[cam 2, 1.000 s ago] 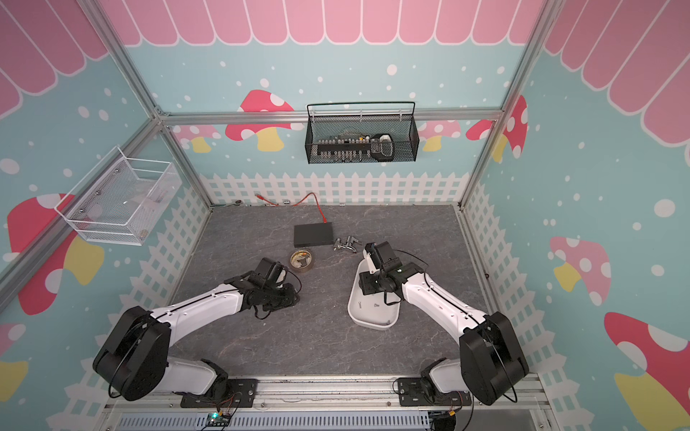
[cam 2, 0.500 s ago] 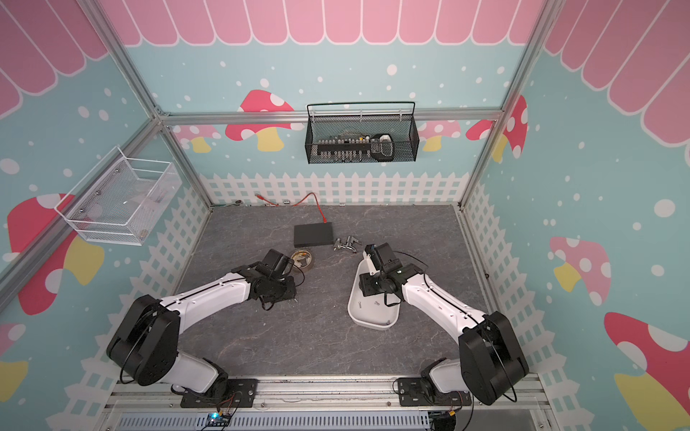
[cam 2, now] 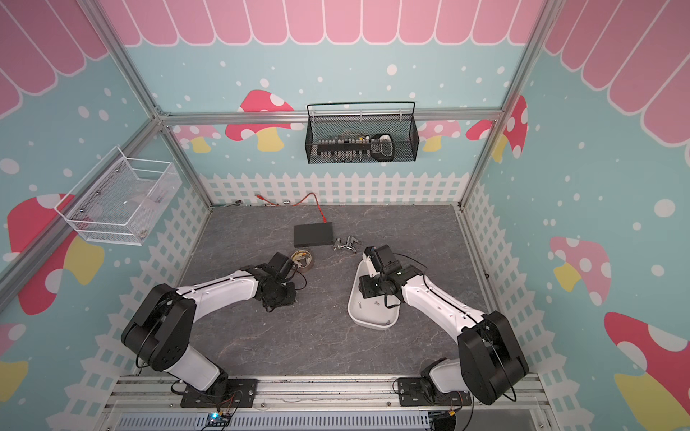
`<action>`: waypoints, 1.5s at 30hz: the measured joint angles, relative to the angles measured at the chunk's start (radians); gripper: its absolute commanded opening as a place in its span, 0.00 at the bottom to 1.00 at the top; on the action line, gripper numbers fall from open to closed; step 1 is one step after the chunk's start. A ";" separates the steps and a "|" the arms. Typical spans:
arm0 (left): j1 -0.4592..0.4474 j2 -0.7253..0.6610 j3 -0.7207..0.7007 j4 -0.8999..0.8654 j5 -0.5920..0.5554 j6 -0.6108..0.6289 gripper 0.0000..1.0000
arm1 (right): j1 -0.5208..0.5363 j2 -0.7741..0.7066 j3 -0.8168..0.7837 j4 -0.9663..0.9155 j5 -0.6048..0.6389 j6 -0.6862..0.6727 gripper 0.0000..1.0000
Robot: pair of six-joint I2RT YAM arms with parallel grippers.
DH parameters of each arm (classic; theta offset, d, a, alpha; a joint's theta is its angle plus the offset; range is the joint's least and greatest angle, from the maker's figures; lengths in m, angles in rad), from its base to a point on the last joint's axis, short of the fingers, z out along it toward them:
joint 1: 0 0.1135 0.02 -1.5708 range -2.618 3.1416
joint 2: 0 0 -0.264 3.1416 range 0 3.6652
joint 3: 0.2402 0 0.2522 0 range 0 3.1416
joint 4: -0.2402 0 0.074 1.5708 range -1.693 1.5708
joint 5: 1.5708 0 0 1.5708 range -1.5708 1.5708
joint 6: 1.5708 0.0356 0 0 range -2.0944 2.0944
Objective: Put the screws on the desktop into the storage box
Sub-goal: Pick up the screw from the center of the board.
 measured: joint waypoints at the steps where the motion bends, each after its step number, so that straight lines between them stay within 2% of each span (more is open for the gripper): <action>1: 0.000 0.003 0.001 0.000 0.000 0.000 0.31 | 0.000 0.000 -0.001 0.001 -0.003 0.000 0.51; 9: -0.024 0.025 0.019 -0.010 -0.014 0.008 0.26 | 0.000 0.001 -0.009 0.008 -0.011 0.000 0.51; 26: -0.032 0.040 0.038 -0.026 -0.023 0.026 0.07 | 0.000 0.002 -0.009 0.014 -0.022 0.000 0.51; 36: -0.040 -0.020 0.042 -0.047 0.002 0.025 0.05 | 0.000 0.002 -0.009 0.014 -0.021 0.000 0.51; 41: -0.075 -0.113 0.101 -0.056 0.050 0.018 0.05 | 0.000 0.002 -0.009 0.014 -0.007 0.000 0.51; 45: -0.162 -0.138 0.192 -0.052 0.093 0.001 0.05 | -0.005 0.000 -0.009 0.014 0.032 0.002 0.50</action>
